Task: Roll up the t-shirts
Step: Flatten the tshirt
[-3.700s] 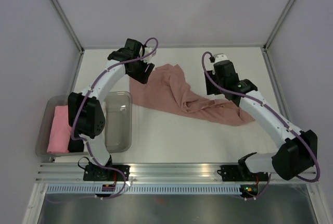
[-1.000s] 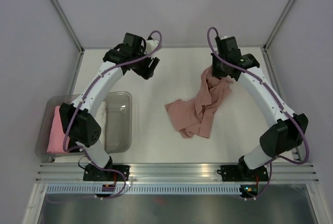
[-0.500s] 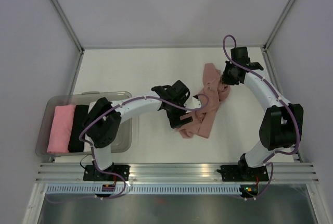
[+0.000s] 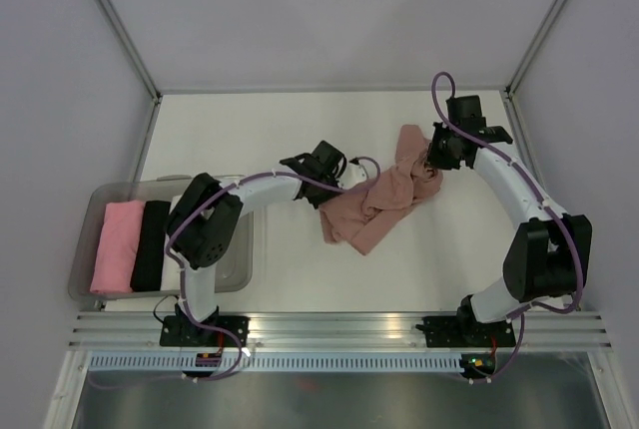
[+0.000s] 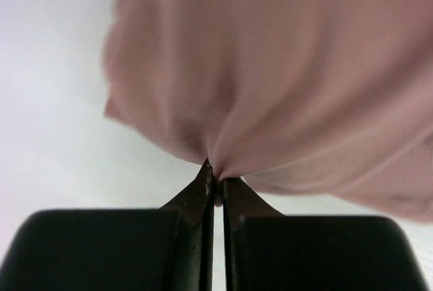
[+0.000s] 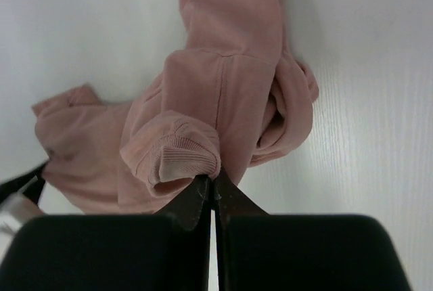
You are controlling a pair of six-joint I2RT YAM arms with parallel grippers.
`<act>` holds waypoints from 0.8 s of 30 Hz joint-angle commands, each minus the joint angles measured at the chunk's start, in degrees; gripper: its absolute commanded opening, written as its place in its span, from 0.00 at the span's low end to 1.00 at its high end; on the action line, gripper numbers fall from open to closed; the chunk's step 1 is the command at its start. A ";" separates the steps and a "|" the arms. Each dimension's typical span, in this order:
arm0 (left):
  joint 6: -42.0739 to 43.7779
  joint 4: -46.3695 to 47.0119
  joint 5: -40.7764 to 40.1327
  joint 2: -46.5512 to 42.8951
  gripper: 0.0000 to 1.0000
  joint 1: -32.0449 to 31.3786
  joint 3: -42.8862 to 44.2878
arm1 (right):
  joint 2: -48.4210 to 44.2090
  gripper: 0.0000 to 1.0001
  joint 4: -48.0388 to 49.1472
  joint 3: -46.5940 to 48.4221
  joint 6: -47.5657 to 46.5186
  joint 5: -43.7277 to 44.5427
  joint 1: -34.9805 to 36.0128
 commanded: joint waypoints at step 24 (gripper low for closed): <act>1.86 -23.42 33.74 1.65 0.76 9.08 11.44 | -6.85 0.00 4.25 -6.50 7.65 -11.54 3.70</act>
